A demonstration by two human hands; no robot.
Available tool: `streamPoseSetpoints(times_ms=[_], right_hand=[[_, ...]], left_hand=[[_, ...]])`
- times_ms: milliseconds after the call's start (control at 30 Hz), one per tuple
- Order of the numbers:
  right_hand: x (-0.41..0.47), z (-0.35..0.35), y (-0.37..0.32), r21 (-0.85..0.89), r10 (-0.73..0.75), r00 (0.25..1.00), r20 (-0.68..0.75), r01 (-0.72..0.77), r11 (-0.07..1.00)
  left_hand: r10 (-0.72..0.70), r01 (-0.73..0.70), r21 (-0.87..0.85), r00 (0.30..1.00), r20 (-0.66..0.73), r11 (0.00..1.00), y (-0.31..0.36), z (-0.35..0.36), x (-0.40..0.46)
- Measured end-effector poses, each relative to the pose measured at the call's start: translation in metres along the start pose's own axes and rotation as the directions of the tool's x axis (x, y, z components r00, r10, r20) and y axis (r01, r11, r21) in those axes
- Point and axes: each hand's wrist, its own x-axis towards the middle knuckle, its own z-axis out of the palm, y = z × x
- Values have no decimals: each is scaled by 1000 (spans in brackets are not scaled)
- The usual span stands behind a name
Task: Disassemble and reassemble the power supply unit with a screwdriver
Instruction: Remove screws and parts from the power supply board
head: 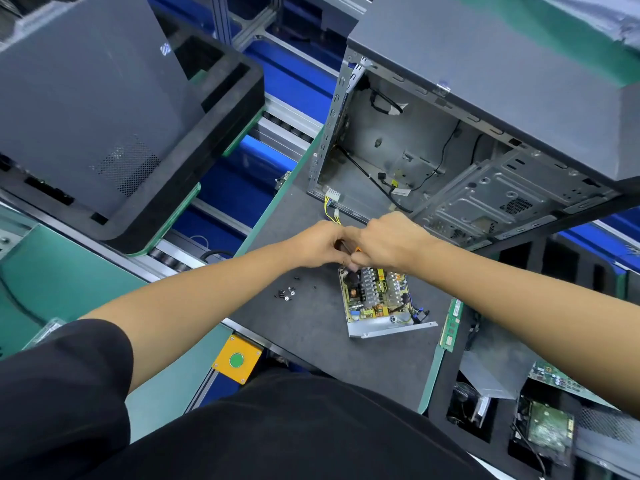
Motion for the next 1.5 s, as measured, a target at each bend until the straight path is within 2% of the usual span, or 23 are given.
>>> streamPoseSetpoints(times_ms=[100,167,233,333,433,533,600,667,800,900,967,1033,1100,1133,1200,1267,1333,1367,1433,1500], right_hand=[[-5,-1,7,33,-219,971,-96,223,974],[-6,-3,12,10,-333,942,-43,334,942],[-4,-3,12,-5,-287,958,7,287,958],[0,0,0,-93,-170,985,13,171,981],[1,-2,-2,-126,-121,993,15,122,985],[-3,-7,9,-45,-258,966,9,259,965],[-4,-7,11,-81,-353,935,46,355,931],[-4,-6,11,-93,-353,933,75,359,929],[0,-4,-7,-100,-151,988,40,154,983],[0,-4,-16,-113,-22,998,57,29,993],[-2,-7,-11,-113,-96,995,18,98,989],[-3,-12,0,-96,-272,962,0,271,958],[-3,-15,5,-117,-382,921,76,389,914],[-2,-15,6,-119,-391,915,96,400,909],[-3,-11,1,-83,-310,948,69,315,946],[-3,-7,-11,-42,-144,988,60,147,988],[-3,-3,-18,-11,-3,997,79,4,1000],[-3,-3,-17,-5,19,997,75,-18,1000],[-4,-3,-8,12,-75,996,42,75,997],[-4,-7,3,-38,-292,955,50,294,955]], left_hand=[[-2,2,7,1000,24,1000,0,-2,-1],[-10,7,57,999,44,998,1,-4,0],[-18,16,36,999,45,999,1,-5,-1],[17,-16,42,1000,-11,999,3,-3,0],[53,-53,12,998,-26,999,2,-1,0],[21,-22,17,1000,12,1000,2,-3,-1],[38,-41,59,998,51,997,1,-3,0],[58,-64,89,996,71,994,1,-4,0],[62,-61,101,998,-1,993,0,-3,-2],[61,-60,32,997,-48,998,-3,3,-3],[58,-58,-12,998,-22,998,-4,3,-6],[65,-66,18,998,16,998,-4,-1,-6],[81,-85,84,995,55,993,-1,-5,-4],[85,-91,92,994,64,992,1,-6,-3],[60,-65,81,996,59,995,3,-9,-3],[32,-34,56,999,36,998,5,-6,-4],[42,-42,26,999,-9,999,3,-1,-5],[36,-36,11,999,-17,999,2,0,-5],[8,-8,-23,1000,3,1000,4,0,-5],[11,-12,5,999,53,1000,4,-3,-4]])
